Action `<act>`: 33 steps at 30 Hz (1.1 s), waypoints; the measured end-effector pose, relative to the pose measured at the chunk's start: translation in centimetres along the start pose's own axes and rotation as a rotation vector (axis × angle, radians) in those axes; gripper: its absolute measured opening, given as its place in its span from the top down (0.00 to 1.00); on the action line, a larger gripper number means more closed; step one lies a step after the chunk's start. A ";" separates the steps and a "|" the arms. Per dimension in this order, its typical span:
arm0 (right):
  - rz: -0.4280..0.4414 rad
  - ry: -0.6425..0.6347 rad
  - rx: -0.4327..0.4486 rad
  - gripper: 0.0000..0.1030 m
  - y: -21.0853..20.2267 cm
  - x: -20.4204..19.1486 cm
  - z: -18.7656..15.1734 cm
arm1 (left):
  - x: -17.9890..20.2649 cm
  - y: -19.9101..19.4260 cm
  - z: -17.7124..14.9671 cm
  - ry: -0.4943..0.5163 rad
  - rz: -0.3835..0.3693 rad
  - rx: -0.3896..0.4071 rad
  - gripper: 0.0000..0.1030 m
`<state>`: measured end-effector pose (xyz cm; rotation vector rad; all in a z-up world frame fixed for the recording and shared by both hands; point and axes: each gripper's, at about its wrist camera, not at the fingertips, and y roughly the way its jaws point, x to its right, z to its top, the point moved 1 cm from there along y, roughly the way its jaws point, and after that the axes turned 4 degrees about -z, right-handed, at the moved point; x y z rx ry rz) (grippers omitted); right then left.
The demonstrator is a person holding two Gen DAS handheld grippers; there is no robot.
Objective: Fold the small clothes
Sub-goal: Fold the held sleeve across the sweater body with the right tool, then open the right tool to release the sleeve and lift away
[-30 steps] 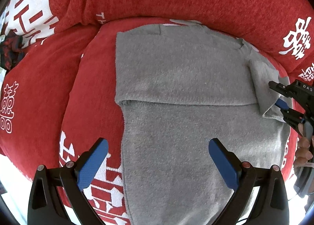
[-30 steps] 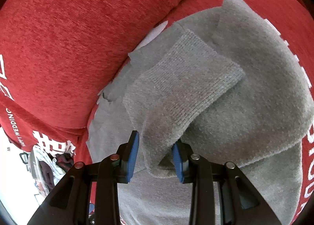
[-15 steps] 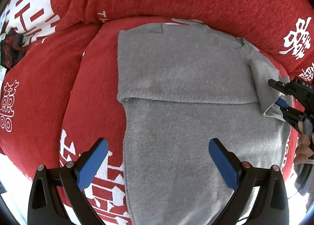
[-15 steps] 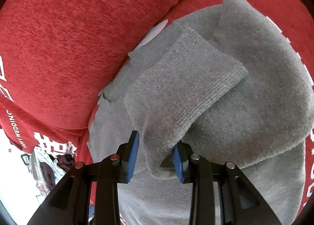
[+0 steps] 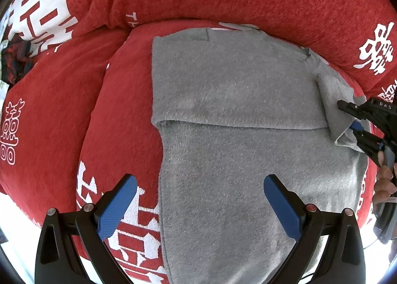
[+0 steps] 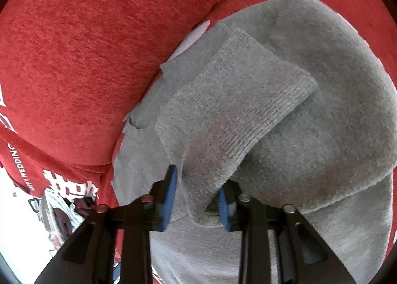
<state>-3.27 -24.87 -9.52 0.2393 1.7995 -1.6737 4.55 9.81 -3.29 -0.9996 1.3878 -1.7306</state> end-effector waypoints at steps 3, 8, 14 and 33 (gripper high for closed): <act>-0.008 -0.034 0.019 0.92 -0.3 -0.8 0.0 | 0.0 0.0 -0.1 -0.001 0.000 0.000 0.01; -0.035 -0.189 0.064 0.93 -1.4 -3.9 -0.3 | -0.4 -0.1 -0.2 -0.007 0.003 0.001 0.01; -0.128 -0.555 0.043 0.93 -0.4 -10.1 -3.0 | -0.5 -0.1 0.0 -0.012 0.008 -0.002 0.01; -0.289 -1.068 -0.131 0.79 2.9 -13.9 -13.7 | -1.0 0.0 -0.1 -0.016 0.016 -0.015 0.01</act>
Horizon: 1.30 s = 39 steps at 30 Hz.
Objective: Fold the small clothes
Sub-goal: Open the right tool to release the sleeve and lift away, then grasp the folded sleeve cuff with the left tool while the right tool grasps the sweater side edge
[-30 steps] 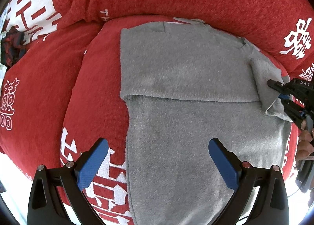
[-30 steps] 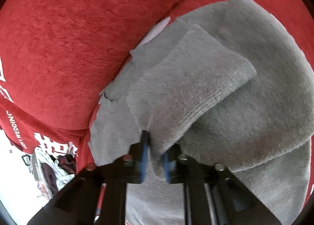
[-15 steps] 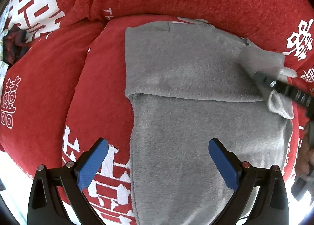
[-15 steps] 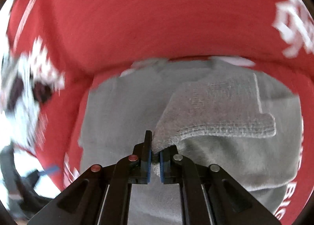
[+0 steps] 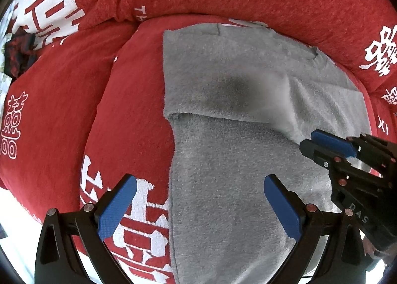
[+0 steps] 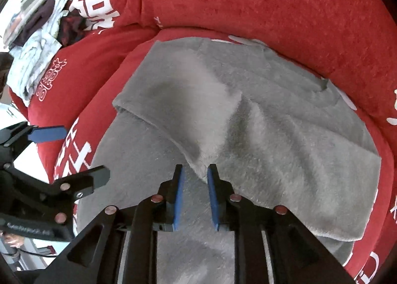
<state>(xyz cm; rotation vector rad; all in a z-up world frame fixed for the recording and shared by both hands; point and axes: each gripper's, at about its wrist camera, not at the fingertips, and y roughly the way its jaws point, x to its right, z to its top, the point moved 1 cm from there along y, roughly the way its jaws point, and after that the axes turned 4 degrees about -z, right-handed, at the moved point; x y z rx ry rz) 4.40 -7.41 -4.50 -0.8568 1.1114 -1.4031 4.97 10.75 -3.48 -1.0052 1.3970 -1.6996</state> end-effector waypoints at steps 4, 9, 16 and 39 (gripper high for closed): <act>0.039 0.113 0.012 0.79 -0.7 1.9 -0.6 | 0.1 -0.2 0.0 0.005 -0.004 0.009 0.01; 0.085 0.314 0.046 0.79 -1.5 5.3 -1.6 | 0.0 -0.1 -0.1 -0.005 -0.011 0.004 0.01; 0.201 0.678 0.092 0.75 -1.7 11.3 -2.2 | -0.5 -0.1 -0.5 -0.011 -0.010 -0.003 0.01; 0.216 1.107 0.120 0.66 -3.6 22.1 -14.5 | 2.9 6.8 6.1 -0.076 -0.240 -0.077 0.20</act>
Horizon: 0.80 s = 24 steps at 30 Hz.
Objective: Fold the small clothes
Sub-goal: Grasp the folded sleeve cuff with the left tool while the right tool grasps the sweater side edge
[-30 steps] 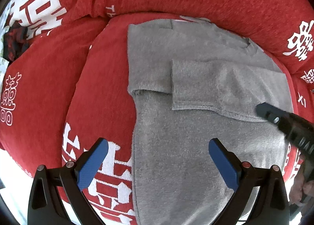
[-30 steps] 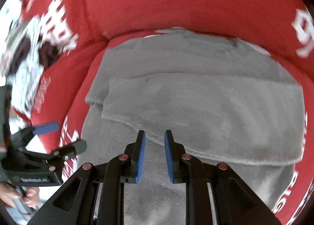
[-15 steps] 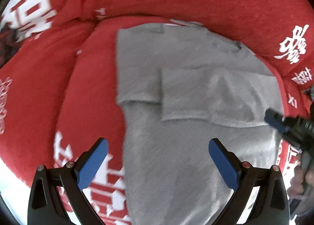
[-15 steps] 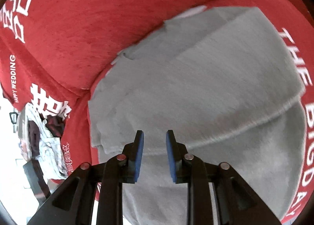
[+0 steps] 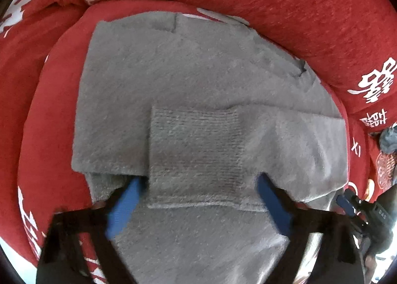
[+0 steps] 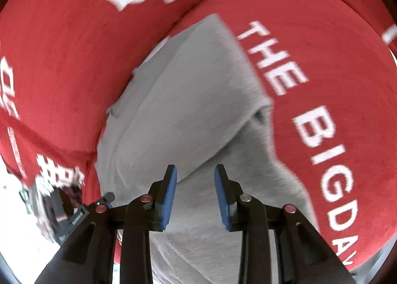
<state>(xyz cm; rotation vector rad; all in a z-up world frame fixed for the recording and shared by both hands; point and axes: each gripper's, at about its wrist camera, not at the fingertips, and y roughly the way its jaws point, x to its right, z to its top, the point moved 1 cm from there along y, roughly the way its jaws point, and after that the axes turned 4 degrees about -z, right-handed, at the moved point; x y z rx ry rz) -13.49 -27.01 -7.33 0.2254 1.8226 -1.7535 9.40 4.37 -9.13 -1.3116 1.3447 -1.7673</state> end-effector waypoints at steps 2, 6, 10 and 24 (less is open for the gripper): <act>0.022 0.041 0.011 0.66 0.0 0.8 0.5 | 0.1 0.0 0.3 -0.002 0.015 0.010 0.37; 0.072 0.120 0.038 0.66 0.5 1.9 2.1 | -0.8 -0.5 0.7 -0.033 -0.025 0.031 0.74; 0.081 0.175 0.028 0.66 1.8 2.5 3.4 | -1.0 -1.0 0.9 -0.047 -0.063 0.043 0.84; 0.116 0.047 0.094 0.93 -0.6 2.3 6.1 | 2.1 -4.5 4.6 0.046 -0.084 0.158 0.86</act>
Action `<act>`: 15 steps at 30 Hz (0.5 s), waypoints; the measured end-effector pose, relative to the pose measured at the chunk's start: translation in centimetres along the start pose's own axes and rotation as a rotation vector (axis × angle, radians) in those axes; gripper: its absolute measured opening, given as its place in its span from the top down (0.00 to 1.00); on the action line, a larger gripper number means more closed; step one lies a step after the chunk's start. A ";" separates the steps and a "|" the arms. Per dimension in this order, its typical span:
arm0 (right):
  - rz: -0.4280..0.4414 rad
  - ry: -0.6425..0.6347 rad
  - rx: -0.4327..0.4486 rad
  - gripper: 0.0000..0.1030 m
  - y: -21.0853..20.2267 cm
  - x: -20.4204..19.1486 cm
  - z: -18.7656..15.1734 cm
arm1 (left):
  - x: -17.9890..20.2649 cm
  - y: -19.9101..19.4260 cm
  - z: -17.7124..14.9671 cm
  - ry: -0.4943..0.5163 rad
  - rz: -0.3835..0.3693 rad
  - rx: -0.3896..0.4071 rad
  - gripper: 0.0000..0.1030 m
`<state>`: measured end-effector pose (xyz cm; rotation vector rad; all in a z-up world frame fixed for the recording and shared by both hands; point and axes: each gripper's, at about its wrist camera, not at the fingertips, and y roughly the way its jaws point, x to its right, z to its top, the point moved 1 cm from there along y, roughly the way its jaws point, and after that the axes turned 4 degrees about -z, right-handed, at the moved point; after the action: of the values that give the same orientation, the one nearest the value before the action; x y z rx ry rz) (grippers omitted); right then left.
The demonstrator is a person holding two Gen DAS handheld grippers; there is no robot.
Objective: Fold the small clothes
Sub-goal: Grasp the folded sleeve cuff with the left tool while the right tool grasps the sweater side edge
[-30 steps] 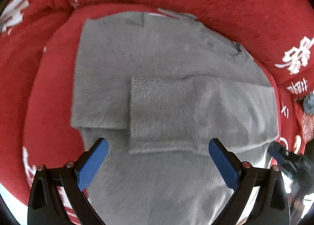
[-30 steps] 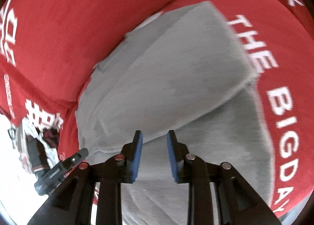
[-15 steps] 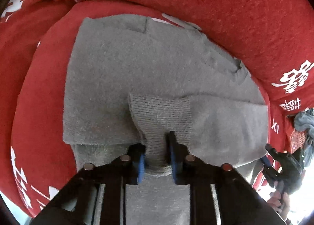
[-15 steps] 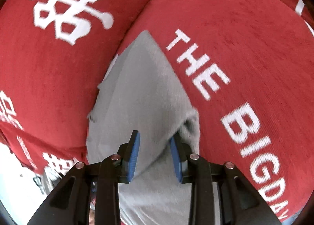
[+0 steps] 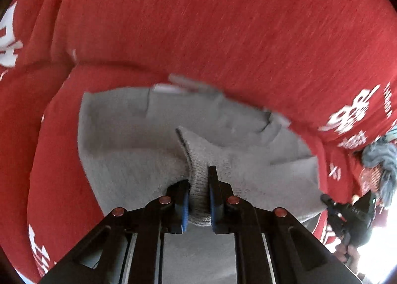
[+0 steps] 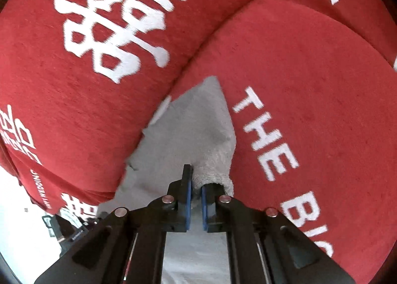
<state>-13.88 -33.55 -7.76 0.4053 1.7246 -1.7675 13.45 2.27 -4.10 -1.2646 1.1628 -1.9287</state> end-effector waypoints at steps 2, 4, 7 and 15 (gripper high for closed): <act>-0.060 0.005 -0.031 0.93 0.9 1.4 -0.4 | -0.8 0.9 -1.7 0.016 0.037 -0.045 0.86; -0.063 0.020 -0.042 0.95 1.5 2.6 -0.9 | -1.9 1.4 -3.3 0.038 0.086 -0.080 0.86; -0.043 0.043 -0.046 0.93 1.0 3.0 -1.1 | -2.9 1.6 -4.9 0.020 0.128 -0.114 0.86; -0.098 -0.043 -0.109 0.72 -0.9 1.2 -3.0 | -7.0 -2.6 -6.5 -0.050 0.246 -0.129 0.85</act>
<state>-16.02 -30.92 -8.10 0.2380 1.8284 -1.7270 10.35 11.52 -6.03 -1.1667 1.3669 -1.6581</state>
